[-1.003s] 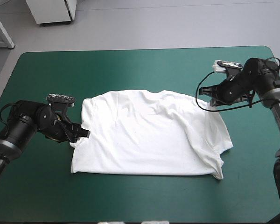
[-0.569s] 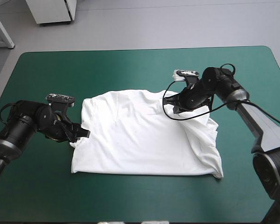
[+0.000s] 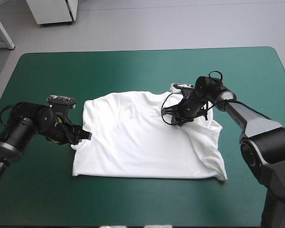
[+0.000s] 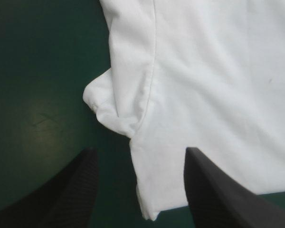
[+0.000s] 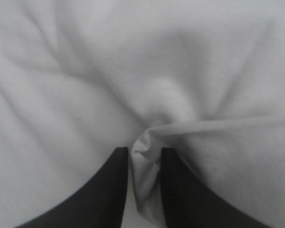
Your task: Fold the cloth
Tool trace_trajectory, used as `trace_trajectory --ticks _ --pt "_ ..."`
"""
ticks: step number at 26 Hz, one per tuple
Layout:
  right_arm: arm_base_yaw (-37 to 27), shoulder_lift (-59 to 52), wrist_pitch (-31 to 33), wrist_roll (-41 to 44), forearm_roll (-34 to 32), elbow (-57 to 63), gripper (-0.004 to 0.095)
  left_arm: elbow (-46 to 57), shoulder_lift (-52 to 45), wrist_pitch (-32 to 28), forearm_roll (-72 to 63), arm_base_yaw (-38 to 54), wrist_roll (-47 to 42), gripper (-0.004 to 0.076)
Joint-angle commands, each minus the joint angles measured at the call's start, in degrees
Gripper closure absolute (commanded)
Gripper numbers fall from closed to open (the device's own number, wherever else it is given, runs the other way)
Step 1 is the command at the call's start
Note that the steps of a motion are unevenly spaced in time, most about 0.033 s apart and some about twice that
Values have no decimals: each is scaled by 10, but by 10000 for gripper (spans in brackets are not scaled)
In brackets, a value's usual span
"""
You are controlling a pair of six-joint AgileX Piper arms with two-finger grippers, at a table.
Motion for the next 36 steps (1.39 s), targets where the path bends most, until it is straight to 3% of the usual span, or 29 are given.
trace_trajectory --ticks 1,4,8,11,14,22,28,36 --pt "0 -43 11 -9 5 -18 541 -19 -16 -14 -3 -3 -4 325" --pt "0 -70 27 -9 -12 -18 540 -19 -16 -14 -3 -3 -4 325" --pt "0 -153 85 14 -107 -18 540 -19 -16 -9 -3 -3 -10 325" --pt "0 -213 136 33 -155 -18 540 -19 -16 25 -3 -3 -36 325" --pt "0 -259 147 48 -180 -4 540 -11 -25 43 -3 -3 -39 325" --pt "0 -379 147 80 -194 118 540 78 -92 50 11 -3 -89 325" --pt "0 -448 147 115 -193 198 540 124 -86 1 11 -3 -95 325" --pt "0 -489 147 133 -197 217 543 184 -61 -66 10 -3 -95 325"
